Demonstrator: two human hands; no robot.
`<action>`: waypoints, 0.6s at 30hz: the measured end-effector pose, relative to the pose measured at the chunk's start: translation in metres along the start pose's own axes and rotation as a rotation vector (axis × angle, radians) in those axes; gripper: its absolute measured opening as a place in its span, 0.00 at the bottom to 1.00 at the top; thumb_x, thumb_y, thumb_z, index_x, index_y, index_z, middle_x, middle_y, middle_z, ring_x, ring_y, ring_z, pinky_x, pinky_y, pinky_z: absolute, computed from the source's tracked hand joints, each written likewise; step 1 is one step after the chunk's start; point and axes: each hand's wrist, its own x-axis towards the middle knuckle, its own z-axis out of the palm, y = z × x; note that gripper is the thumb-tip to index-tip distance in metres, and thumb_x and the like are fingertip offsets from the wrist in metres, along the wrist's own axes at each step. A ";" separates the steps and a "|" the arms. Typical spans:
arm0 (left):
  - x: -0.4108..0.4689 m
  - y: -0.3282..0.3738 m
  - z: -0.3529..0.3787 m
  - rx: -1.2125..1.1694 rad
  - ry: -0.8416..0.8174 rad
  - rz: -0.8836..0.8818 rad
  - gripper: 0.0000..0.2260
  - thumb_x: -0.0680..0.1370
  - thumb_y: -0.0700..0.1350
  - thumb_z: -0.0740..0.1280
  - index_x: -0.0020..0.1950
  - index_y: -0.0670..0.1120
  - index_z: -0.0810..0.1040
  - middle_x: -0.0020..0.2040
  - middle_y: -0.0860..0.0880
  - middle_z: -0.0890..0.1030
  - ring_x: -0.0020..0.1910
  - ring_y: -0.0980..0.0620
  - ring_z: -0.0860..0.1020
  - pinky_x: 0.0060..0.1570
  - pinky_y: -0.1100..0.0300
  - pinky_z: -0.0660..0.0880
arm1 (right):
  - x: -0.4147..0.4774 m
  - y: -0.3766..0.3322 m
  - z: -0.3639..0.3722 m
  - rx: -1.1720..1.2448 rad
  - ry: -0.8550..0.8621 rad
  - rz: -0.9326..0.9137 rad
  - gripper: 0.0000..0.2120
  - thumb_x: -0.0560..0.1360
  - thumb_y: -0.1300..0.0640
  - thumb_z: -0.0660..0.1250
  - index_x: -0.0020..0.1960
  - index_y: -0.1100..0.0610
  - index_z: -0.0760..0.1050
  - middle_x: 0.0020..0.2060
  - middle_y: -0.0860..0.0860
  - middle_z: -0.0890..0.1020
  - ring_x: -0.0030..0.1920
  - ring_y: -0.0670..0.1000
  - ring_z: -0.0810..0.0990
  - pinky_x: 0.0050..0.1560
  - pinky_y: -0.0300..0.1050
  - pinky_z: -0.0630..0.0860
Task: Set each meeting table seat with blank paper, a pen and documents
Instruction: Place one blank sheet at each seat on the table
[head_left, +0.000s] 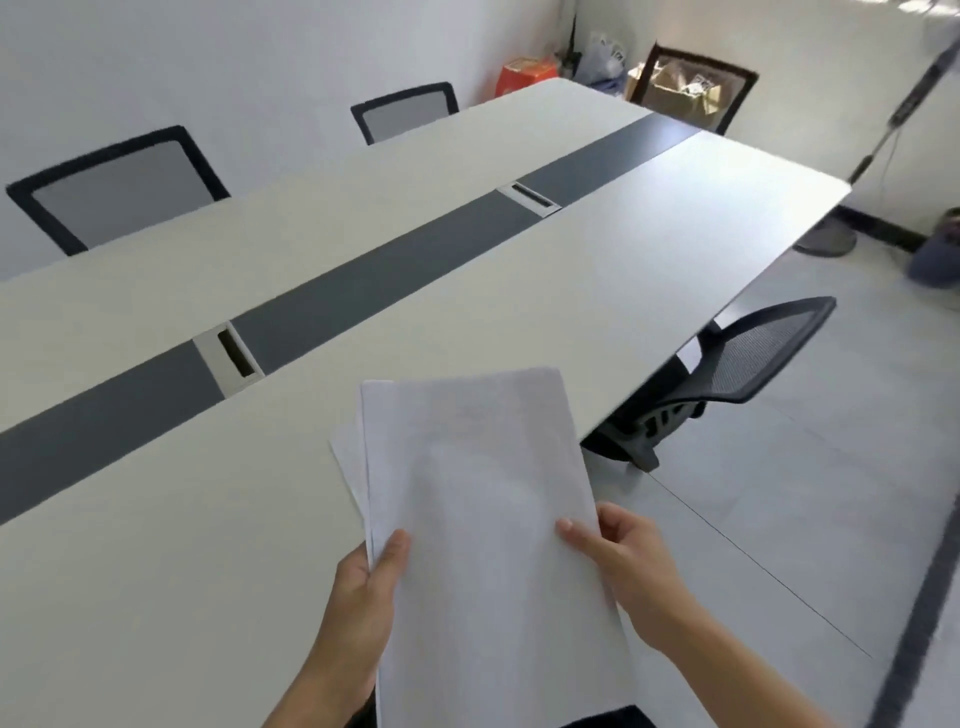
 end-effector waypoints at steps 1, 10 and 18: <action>-0.001 0.000 0.014 0.009 -0.029 -0.007 0.11 0.81 0.46 0.61 0.56 0.45 0.81 0.51 0.47 0.86 0.50 0.49 0.84 0.55 0.49 0.78 | -0.003 0.001 -0.015 0.036 0.046 -0.002 0.15 0.71 0.58 0.75 0.47 0.70 0.78 0.45 0.68 0.83 0.43 0.64 0.84 0.48 0.64 0.80; 0.007 -0.008 0.183 -0.027 -0.158 -0.146 0.14 0.77 0.47 0.66 0.57 0.39 0.77 0.50 0.40 0.85 0.51 0.40 0.82 0.56 0.44 0.75 | -0.020 0.007 -0.184 0.176 0.163 -0.047 0.19 0.72 0.53 0.73 0.44 0.72 0.79 0.40 0.65 0.84 0.38 0.57 0.83 0.38 0.49 0.80; 0.007 -0.022 0.330 -0.007 -0.346 -0.241 0.15 0.76 0.49 0.65 0.54 0.38 0.78 0.48 0.39 0.85 0.47 0.38 0.84 0.54 0.43 0.76 | -0.025 0.000 -0.323 0.270 0.443 -0.140 0.04 0.73 0.64 0.72 0.48 0.62 0.82 0.43 0.61 0.86 0.40 0.59 0.85 0.42 0.53 0.83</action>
